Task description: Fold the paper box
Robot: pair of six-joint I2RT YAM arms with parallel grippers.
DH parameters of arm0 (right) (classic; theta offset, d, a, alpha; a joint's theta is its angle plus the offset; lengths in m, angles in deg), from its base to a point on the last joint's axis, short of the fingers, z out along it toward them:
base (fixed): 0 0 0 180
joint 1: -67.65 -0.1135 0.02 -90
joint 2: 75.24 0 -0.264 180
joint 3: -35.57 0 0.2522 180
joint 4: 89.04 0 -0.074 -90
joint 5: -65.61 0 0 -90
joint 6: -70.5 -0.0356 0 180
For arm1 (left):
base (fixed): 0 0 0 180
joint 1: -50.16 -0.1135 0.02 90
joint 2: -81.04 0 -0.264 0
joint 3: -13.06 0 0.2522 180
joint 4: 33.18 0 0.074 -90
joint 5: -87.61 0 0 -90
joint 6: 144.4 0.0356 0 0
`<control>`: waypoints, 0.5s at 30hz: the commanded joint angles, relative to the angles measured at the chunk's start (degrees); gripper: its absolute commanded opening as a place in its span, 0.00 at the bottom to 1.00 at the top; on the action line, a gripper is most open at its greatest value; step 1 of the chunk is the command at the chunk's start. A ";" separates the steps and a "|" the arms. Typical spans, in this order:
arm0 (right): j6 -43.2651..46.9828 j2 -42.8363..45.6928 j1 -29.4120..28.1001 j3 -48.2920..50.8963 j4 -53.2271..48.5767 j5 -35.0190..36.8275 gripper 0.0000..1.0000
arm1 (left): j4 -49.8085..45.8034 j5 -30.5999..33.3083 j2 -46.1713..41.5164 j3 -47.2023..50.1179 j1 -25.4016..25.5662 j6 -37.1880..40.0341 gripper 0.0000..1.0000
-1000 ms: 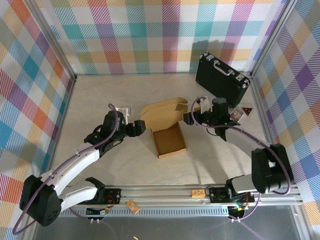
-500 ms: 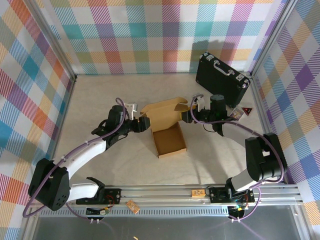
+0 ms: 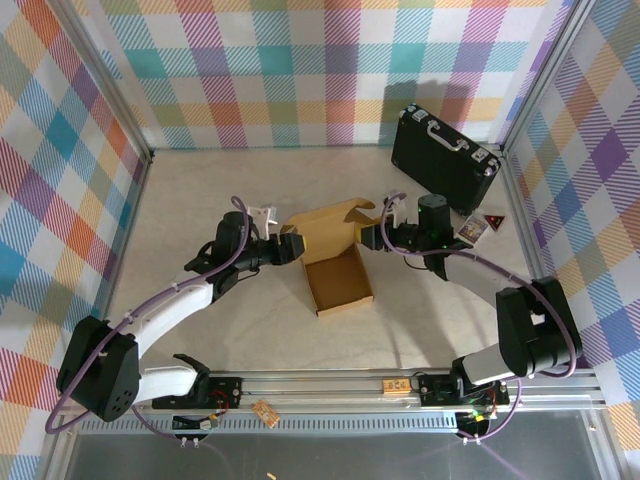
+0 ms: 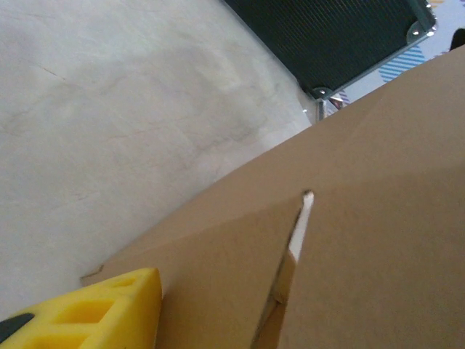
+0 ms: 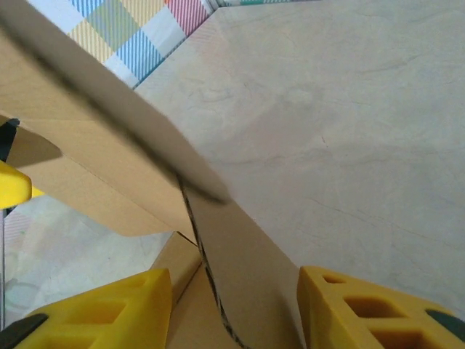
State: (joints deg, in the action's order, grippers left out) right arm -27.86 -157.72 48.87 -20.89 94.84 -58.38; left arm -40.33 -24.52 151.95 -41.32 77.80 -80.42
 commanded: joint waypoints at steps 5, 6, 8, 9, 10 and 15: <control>-3.23 1.97 -3.67 0.66 -2.67 3.14 0.48 | 3.65 -1.75 -0.55 0.81 3.48 -3.26 0.54; -3.85 2.06 -4.09 0.68 -3.26 3.85 0.48 | 3.82 -1.55 -0.53 0.89 3.88 -3.74 0.54; -4.91 2.30 -5.05 0.93 -3.61 5.09 0.48 | 4.56 -1.41 -0.38 1.04 4.46 -4.87 0.54; -5.27 2.41 -5.53 0.93 -3.67 5.45 0.48 | 4.93 -1.30 -0.34 1.15 4.67 -5.50 0.54; -5.64 2.49 -6.09 1.04 -3.81 5.75 0.48 | 5.28 -1.10 -0.27 1.24 5.07 -6.13 0.54; -5.95 2.79 -8.41 1.17 -5.40 8.67 0.48 | 5.51 0.68 0.82 1.16 6.35 -7.39 0.61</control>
State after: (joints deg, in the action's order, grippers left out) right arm -32.51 -155.95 42.57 -20.87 92.16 -49.47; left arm -38.27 -24.00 151.97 -40.58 83.05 -85.95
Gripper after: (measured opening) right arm 0.485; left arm 0.601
